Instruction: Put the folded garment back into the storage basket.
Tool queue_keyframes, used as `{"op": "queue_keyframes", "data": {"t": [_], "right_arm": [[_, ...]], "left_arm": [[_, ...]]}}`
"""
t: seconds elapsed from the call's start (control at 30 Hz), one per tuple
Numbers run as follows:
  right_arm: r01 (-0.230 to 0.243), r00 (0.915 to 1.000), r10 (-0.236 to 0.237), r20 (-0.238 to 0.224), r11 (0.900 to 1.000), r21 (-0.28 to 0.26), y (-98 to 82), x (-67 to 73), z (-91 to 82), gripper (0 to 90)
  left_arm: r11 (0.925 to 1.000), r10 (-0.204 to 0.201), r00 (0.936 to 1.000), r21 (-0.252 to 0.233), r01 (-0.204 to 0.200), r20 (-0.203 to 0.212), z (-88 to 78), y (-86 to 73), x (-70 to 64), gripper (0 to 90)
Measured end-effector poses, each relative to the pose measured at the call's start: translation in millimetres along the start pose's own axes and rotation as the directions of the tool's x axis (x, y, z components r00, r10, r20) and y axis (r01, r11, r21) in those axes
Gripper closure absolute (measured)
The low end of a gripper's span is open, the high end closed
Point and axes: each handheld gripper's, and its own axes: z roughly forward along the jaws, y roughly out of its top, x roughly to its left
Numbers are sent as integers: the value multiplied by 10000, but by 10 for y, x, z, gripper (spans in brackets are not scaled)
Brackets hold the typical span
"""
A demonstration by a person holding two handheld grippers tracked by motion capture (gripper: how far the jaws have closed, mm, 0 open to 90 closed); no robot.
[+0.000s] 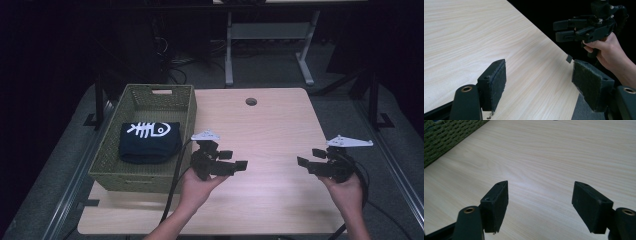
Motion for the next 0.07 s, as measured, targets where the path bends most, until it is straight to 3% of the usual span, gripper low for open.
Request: {"op": "queue_keyframes", "data": {"t": [0.07], "right_arm": [[153, 9999, -153, -6, 9997, -195, -61, 39, -40, 292]], "left_arm": [[9999, -147, 9994, -69, 149, 299, -23, -101, -15, 272]]}}
